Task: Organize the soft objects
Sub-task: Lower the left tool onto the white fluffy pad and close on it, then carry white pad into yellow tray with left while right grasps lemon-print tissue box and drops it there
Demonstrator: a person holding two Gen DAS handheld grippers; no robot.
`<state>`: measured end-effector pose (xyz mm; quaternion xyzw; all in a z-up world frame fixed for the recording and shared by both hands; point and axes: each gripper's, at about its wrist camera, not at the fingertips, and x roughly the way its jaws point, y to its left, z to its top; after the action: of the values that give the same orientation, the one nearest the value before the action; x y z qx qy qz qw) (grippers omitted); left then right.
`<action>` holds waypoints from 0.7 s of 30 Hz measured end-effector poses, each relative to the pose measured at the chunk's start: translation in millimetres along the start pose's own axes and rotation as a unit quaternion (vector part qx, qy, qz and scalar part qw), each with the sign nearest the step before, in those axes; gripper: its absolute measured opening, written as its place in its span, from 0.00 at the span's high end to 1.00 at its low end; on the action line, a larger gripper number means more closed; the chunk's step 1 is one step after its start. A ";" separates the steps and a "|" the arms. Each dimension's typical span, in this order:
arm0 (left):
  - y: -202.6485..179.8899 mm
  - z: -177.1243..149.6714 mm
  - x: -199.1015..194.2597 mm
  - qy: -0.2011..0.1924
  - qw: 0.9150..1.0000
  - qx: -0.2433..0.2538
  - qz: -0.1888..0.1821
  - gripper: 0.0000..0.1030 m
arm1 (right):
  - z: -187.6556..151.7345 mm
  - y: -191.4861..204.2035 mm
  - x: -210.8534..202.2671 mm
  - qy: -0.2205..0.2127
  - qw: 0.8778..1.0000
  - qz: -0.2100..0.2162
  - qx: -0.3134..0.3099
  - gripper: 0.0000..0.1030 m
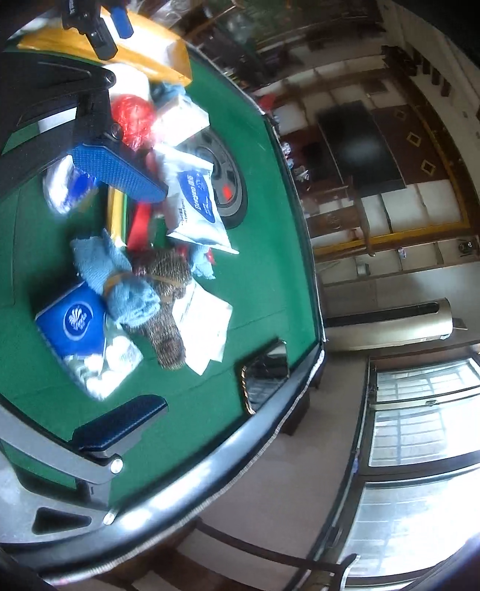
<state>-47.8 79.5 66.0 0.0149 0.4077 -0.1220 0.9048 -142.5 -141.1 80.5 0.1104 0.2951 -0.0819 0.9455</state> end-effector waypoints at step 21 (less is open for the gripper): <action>-7.3 10.0 54.9 0.073 0.996 0.001 -0.053 0.80 | -1.5 -1.3 1.3 0.019 1.000 0.006 -0.017 0.01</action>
<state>-7.2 59.6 32.5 0.0027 0.4725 -0.1688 0.8650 -142.6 -142.1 78.3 0.0974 0.3135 -0.0695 0.9420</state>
